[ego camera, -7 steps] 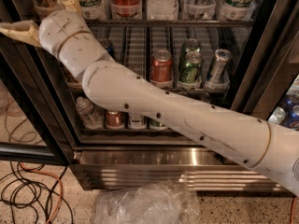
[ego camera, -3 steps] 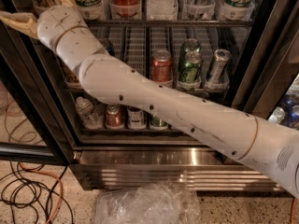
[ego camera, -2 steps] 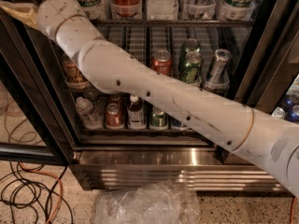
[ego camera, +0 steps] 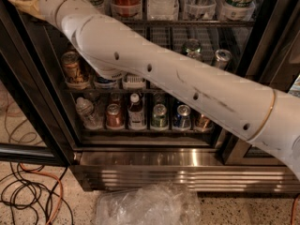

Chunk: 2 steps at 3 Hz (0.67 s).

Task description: Pick orange can from top shelf of fridge

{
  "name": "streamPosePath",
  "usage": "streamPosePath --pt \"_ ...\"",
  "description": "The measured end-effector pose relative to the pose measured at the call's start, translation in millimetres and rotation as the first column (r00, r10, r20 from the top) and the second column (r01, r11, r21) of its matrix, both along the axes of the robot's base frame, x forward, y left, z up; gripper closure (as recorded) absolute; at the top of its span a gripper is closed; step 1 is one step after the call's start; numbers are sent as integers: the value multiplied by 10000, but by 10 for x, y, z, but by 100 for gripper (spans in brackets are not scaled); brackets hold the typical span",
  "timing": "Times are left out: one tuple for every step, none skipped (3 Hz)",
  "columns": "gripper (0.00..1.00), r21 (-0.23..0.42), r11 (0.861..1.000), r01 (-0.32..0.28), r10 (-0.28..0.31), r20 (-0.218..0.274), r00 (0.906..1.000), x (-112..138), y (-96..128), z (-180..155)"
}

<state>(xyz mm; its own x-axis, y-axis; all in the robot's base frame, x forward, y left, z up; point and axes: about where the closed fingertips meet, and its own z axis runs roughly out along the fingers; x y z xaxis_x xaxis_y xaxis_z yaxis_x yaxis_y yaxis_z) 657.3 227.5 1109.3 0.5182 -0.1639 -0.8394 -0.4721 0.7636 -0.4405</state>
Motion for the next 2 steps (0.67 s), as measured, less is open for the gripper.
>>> streamPosePath --pt "11 -339 9984 452 -474 -662 9967 84 -129 -87" --pt "11 -554 9967 592 -667 -1439 9873 156 -186 -229"
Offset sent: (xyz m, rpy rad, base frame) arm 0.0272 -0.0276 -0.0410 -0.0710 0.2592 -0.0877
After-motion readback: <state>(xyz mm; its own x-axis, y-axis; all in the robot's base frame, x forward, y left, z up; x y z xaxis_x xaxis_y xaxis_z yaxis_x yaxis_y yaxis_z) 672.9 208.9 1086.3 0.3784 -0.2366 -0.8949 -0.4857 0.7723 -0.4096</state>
